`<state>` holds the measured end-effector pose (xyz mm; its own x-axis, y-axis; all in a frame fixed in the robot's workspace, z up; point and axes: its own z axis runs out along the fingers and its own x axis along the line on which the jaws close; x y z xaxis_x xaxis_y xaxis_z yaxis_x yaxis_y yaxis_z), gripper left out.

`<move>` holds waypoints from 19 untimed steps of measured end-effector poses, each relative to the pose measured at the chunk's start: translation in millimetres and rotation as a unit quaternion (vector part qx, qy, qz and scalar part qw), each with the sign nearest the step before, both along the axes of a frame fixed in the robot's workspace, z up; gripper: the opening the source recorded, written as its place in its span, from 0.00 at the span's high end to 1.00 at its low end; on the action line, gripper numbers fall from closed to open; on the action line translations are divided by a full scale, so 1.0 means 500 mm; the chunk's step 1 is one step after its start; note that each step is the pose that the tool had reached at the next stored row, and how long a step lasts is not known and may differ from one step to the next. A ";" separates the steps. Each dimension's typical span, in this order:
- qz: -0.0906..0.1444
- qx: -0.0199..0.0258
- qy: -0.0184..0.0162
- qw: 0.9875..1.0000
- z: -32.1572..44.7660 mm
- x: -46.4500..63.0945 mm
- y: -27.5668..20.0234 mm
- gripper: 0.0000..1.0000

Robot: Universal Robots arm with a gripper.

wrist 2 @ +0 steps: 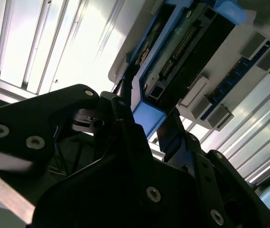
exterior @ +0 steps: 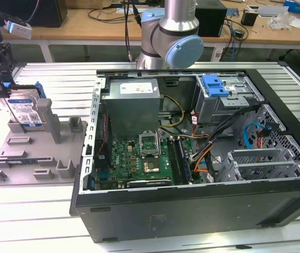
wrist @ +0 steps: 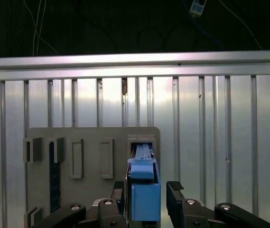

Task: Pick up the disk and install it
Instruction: 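Pick up the disk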

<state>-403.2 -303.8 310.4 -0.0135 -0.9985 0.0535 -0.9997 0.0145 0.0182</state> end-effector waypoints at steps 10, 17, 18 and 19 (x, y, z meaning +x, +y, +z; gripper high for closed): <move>0.000 0.000 0.000 1.000 -0.002 -0.001 0.0000 0.52; 0.000 0.000 0.000 1.000 -0.005 -0.001 0.0000 0.52; 0.000 0.000 0.000 1.000 -0.006 -0.001 0.0000 0.52; 0.000 0.000 0.000 1.000 -0.006 -0.001 0.0000 0.52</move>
